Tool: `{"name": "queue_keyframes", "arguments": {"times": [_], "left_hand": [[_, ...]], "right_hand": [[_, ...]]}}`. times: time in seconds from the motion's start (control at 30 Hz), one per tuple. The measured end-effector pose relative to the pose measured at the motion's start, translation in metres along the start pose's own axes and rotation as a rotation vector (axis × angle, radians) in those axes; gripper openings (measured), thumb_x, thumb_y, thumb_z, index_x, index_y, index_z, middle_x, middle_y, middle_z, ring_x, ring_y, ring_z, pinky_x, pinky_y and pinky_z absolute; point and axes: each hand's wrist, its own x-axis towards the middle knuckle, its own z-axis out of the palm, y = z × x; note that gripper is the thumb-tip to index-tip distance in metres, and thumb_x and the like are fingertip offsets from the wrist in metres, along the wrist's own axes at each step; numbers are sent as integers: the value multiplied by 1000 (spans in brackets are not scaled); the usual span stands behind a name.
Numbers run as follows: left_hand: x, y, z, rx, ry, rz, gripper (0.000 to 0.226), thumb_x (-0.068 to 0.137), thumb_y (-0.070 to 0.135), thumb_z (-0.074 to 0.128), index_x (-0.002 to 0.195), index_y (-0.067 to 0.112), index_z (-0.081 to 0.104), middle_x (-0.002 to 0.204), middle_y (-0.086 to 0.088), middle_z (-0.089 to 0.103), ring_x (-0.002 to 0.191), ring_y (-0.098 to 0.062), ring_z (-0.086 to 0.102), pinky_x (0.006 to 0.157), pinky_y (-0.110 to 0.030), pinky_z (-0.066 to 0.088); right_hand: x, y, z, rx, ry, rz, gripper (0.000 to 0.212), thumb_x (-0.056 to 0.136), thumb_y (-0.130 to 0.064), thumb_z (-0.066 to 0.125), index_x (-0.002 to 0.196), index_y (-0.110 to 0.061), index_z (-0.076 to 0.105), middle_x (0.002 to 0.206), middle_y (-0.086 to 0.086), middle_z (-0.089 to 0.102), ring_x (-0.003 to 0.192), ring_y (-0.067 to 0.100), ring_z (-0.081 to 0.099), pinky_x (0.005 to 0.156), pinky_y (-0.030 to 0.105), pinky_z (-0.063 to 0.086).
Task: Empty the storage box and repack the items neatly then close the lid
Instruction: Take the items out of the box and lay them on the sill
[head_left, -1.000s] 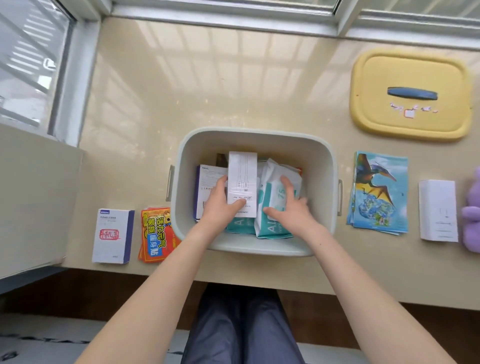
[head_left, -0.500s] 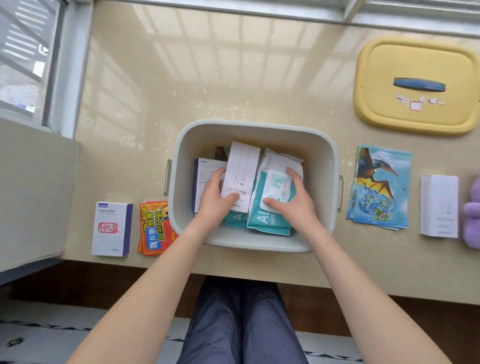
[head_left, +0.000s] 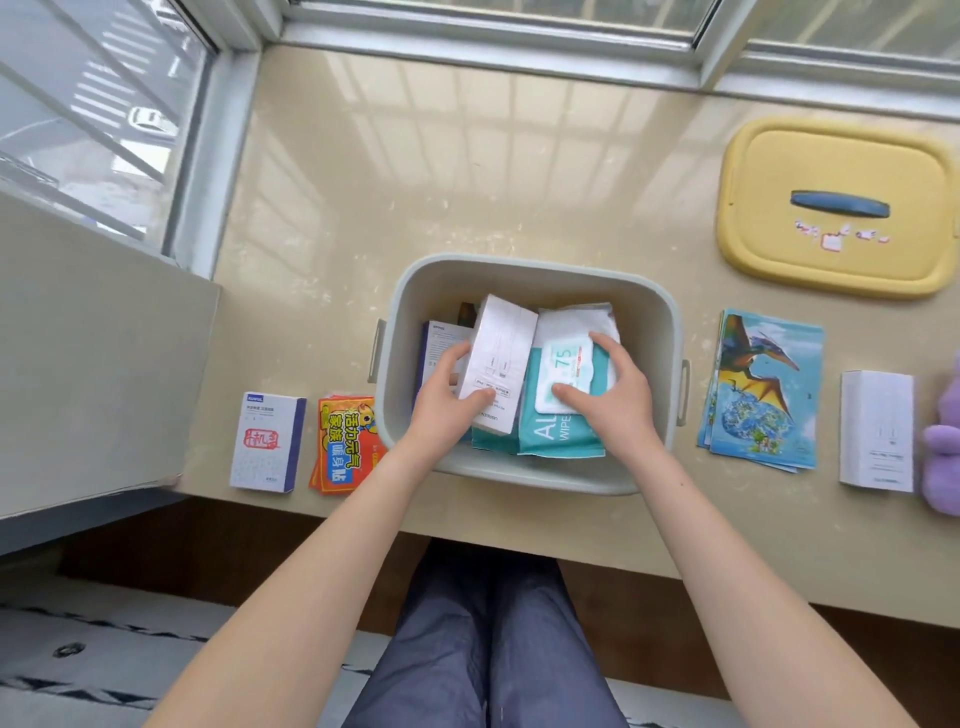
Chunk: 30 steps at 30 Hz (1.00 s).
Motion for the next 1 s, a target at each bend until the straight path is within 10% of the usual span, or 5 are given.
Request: {"name": "queue_keyframes", "arguments": {"times": [0.2, 0.7, 1.0], "left_hand": [[-57, 28, -18, -227, 33, -87, 62, 83, 20, 73, 138, 32, 45, 117, -8, 68, 100, -22, 69, 88, -44, 57], [-185, 39, -57, -536, 221, 2, 61, 85, 8, 73, 135, 30, 47, 117, -6, 70, 102, -24, 71, 91, -52, 55], [-202, 42, -54, -554, 153, 77, 60, 89, 6, 68, 141, 28, 45, 114, -7, 72, 101, -25, 71, 91, -48, 52]], "right_hand": [[-47, -40, -26, -12, 21, -106, 71, 76, -8, 82, 135, -29, 49, 124, -9, 52, 108, 9, 55, 63, 6, 48], [-144, -74, -57, 81, -53, -248, 70, 75, -15, 85, 129, -41, 51, 129, -3, 54, 104, 14, 61, 70, 30, 60], [-173, -71, -71, 148, -12, -270, 70, 76, -10, 83, 133, -33, 51, 123, -8, 56, 102, 2, 59, 63, 12, 52]]}}
